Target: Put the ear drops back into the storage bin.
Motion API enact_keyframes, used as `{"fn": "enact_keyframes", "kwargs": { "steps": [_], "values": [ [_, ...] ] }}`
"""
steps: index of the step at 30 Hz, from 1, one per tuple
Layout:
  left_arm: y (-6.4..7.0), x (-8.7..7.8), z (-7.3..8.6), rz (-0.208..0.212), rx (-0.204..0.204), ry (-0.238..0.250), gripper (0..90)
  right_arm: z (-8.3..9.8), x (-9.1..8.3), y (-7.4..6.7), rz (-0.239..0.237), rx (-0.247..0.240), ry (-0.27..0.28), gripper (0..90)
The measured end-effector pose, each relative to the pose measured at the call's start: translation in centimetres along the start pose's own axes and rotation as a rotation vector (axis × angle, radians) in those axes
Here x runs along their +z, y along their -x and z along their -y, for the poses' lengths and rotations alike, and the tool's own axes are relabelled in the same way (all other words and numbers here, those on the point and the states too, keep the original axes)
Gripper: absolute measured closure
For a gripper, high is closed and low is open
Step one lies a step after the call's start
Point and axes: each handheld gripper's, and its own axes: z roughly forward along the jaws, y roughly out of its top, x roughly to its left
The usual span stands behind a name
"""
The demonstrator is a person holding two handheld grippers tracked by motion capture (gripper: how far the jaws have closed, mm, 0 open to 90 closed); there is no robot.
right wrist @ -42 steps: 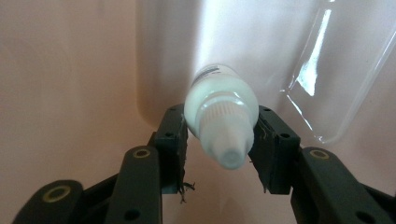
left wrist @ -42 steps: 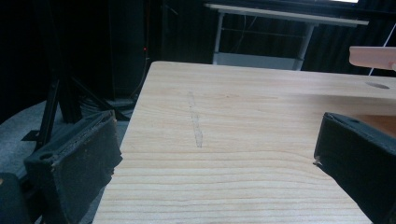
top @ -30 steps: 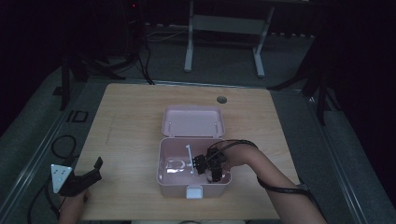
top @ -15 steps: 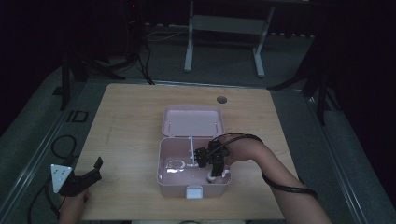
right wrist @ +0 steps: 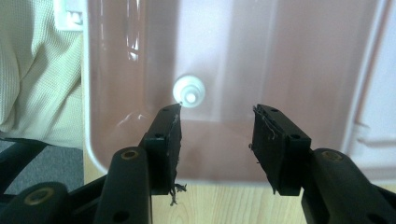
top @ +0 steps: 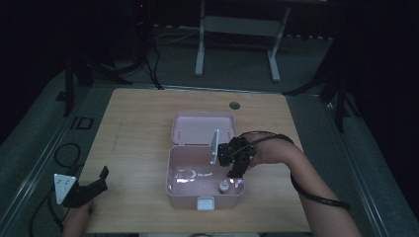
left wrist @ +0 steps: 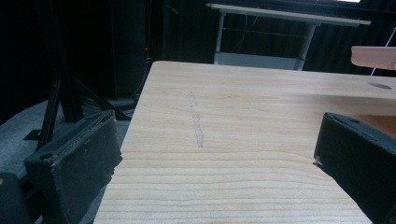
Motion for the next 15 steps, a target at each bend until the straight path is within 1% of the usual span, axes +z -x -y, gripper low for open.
{"fn": "enact_keyframes", "kwargs": {
  "steps": [4, 9, 12, 15],
  "values": [
    [0.0, 0.0, 0.0, 0.000, -0.001, -0.001, 0.5, 1.0, -0.7, 0.0, 0.014, 0.014, 0.022, 51.4],
    [0.0, 0.0, 0.0, -0.001, 0.000, 0.000, 0.4, 2.8, -1.3, 0.4, 0.036, 0.055, 0.038, 49.9],
    [0.0, 0.0, 0.0, -0.001, -0.002, -0.001, 0.5, 4.2, -1.4, 0.7, 0.045, 0.098, 0.048, 46.7],
    [0.0, 0.0, 0.0, -0.001, 0.000, -0.001, 0.4, 5.5, -0.8, 0.9, 0.058, 0.140, 0.040, 38.4]
  ]
}}
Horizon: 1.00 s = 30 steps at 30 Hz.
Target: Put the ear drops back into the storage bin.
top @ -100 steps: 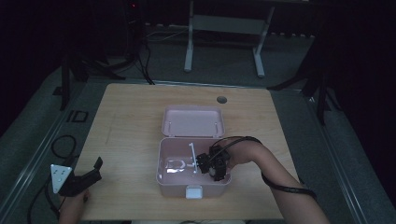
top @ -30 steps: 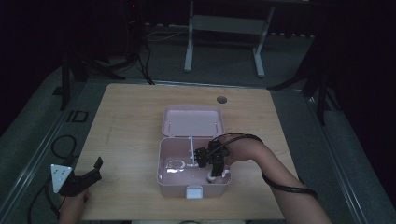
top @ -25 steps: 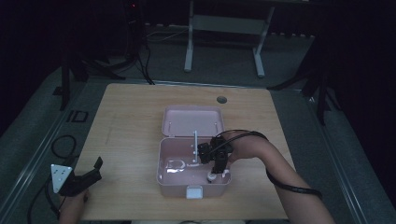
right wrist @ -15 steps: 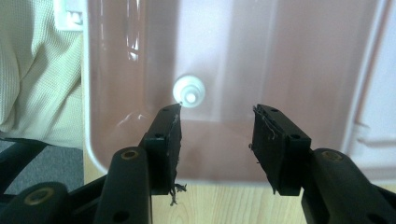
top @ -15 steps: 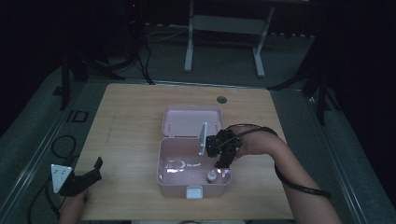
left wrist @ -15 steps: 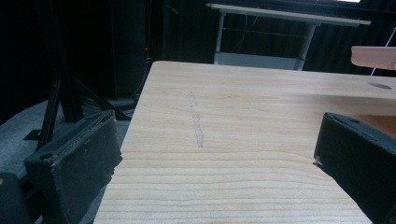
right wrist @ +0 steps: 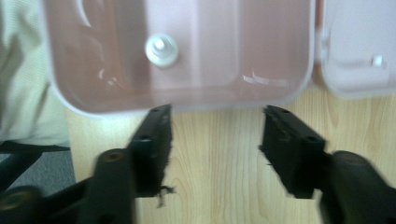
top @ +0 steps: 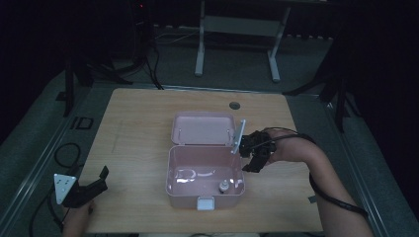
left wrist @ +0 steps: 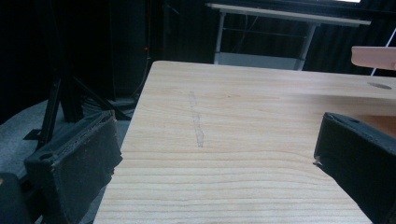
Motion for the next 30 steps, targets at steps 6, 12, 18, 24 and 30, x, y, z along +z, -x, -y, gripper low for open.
{"fn": "enact_keyframes", "kwargs": {
  "steps": [6, 12, 18, 24, 30],
  "values": [
    [0.0, 0.0, 0.0, -0.001, -0.001, -0.001, 0.4, 2.4, 1.5, 0.6, 0.038, 0.090, -0.002, 27.8],
    [0.0, 0.0, 0.0, -0.001, -0.002, 0.000, 0.5, 4.4, 3.6, 0.8, 0.042, 0.167, 0.046, 12.7],
    [0.0, 0.0, 0.0, -0.001, -0.002, 0.000, 0.4, 5.7, 4.8, 1.1, 0.069, 0.213, 0.111, 12.7],
    [-0.1, 0.0, 0.0, -0.001, -0.006, 0.000, 0.4, 7.8, 7.7, 1.6, 0.166, 0.303, 0.201, 13.0],
    [-0.1, 0.0, 0.0, -0.001, -0.005, -0.001, 0.4, 9.5, 10.5, 1.6, 0.278, 0.423, 0.294, 13.0]
  ]
}}
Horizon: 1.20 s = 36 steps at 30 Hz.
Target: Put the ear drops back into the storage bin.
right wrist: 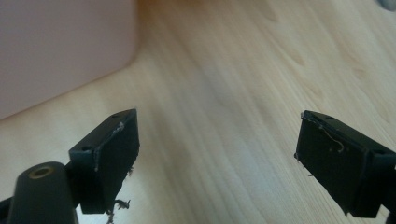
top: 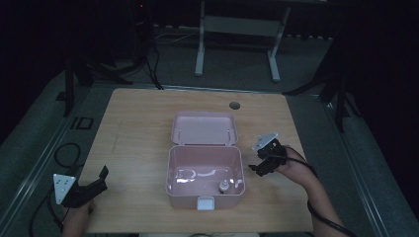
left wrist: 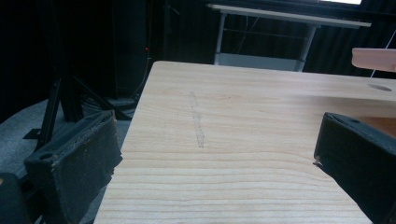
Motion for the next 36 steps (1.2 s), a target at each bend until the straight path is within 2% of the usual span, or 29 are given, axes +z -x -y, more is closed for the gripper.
{"fn": "enact_keyframes", "kwargs": {
  "steps": [4, 8, 13, 16, 19, 24, 26, 31, 36],
  "values": [
    [0.0, 0.0, 0.0, 0.000, -0.001, 0.000, 0.5, 1.4, 0.8, -0.2, 0.086, 0.074, 0.051, 12.2],
    [0.0, 0.0, 0.0, 0.000, -0.001, 0.000, 0.4, 2.8, 1.2, -0.3, 0.152, 0.149, 0.112, 12.0],
    [0.0, 0.0, 0.0, 0.000, -0.001, 0.000, 0.5, 4.4, 1.3, -0.4, 0.224, 0.268, 0.221, 12.0],
    [0.0, 0.0, 0.0, 0.000, 0.000, 0.001, 0.5, 5.1, 1.6, -0.6, 0.268, 0.337, 0.261, 12.0],
    [0.0, 0.0, 0.0, 0.000, 0.000, 0.000, 0.4, 5.7, 1.8, -0.7, 0.310, 0.390, 0.275, 12.0],
    [0.0, 0.0, 0.0, 0.002, 0.000, 0.000, 0.5, 6.9, 1.7, -0.4, 0.313, 0.526, 0.324, 12.0],
    [0.0, 0.0, 0.0, 0.001, 0.000, 0.001, 0.4, 7.3, 1.5, -0.3, 0.333, 0.565, 0.334, 12.0],
    [0.0, 0.0, 0.0, 0.001, 0.000, 0.001, 0.5, 8.4, 1.1, 0.0, 0.344, 0.655, 0.338, 12.2],
    [0.0, 0.0, 0.0, 0.000, 0.001, 0.001, 0.4, 9.3, 0.5, 0.0, 0.351, 0.708, 0.356, 12.2]
  ]
}}
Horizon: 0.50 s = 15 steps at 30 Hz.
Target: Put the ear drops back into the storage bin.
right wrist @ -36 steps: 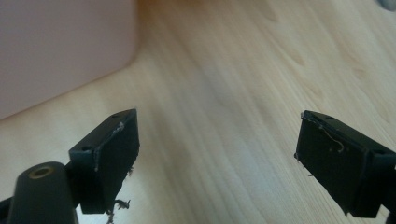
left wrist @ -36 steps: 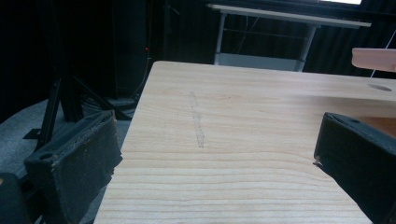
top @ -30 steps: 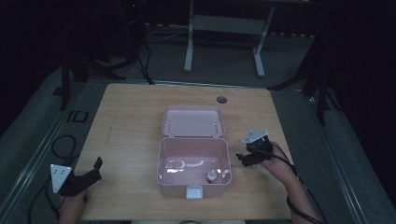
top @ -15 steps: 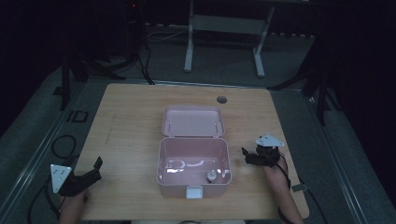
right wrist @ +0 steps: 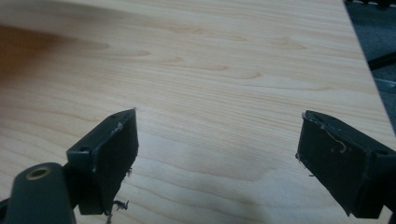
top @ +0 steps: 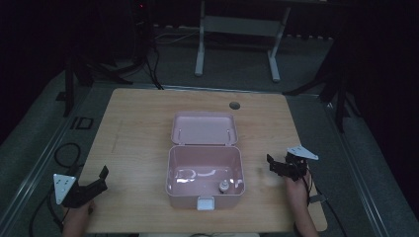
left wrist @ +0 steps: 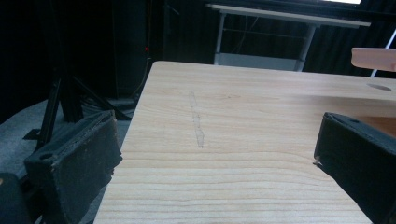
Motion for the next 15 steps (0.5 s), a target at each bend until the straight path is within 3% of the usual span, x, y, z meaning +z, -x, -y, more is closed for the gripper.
{"fn": "enact_keyframes", "kwargs": {
  "steps": [4, 15],
  "values": [
    [0.0, 0.0, 0.0, 0.000, -0.001, -0.001, 0.5, 0.6, -0.2, 0.6, -0.003, 0.037, -0.025, 12.2],
    [0.0, 0.0, 0.0, 0.001, -0.001, -0.002, 0.5, 1.5, -0.8, 1.5, 0.005, 0.159, 0.010, 12.2]
  ]
}}
